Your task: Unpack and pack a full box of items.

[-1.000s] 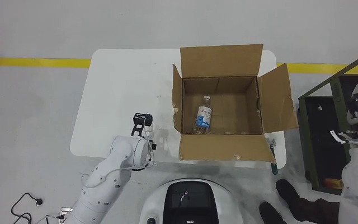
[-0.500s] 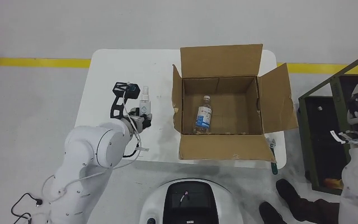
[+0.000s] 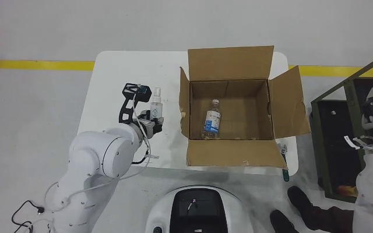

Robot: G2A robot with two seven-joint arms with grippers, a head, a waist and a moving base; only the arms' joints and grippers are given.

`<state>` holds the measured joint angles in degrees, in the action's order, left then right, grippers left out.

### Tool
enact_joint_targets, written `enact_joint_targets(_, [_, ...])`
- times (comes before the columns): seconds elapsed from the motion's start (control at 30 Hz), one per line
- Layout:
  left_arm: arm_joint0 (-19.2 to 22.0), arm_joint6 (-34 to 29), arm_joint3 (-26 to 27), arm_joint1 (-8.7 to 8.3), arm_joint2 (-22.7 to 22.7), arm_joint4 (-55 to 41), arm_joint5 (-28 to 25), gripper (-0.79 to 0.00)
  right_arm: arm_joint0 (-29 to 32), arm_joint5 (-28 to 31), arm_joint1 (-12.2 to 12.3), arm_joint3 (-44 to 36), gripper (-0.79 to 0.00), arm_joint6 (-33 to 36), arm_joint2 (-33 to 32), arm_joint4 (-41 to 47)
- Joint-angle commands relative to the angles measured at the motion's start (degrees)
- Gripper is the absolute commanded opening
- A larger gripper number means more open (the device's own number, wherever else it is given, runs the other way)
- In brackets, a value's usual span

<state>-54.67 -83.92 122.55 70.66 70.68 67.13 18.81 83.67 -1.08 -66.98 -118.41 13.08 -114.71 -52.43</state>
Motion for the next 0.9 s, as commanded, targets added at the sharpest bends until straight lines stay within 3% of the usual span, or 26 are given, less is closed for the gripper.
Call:
enact_joint_targets(0.0, [0.0, 0.0, 0.0, 0.0, 0.0, 0.0, 0.0, -0.785, 0.0, 0.0, 0.0, 0.0, -0.785, 0.0, 0.0, 0.0])
enact_joint_targets(0.13, [-0.1, 0.6, 0.0, 0.01, 0.0, -0.1, -0.1, -0.785, 0.0, 0.0, 0.0, 0.0, -0.785, 0.0, 0.0, 0.0])
enact_joint_targets(0.23, [0.5, 5.3, 0.0, 0.24, -0.4, -1.9, -1.5, -0.785, 0.0, 0.0, 0.0, 0.0, -0.785, 0.0, 0.0, 0.0])
enact_joint_targets(0.7, [17.8, 12.5, -4.1, 2.96, -6.9, -13.6, -0.3, -0.785, 0.0, 0.0, 0.0, 0.0, -0.785, 0.0, 0.0, 0.0])
enact_joint_targets(0.87, [21.5, 14.4, -6.4, 4.37, -11.5, -21.4, 0.5, -0.785, 0.0, 0.0, 0.0, 0.0, -0.785, 0.0, 0.0, 0.0])
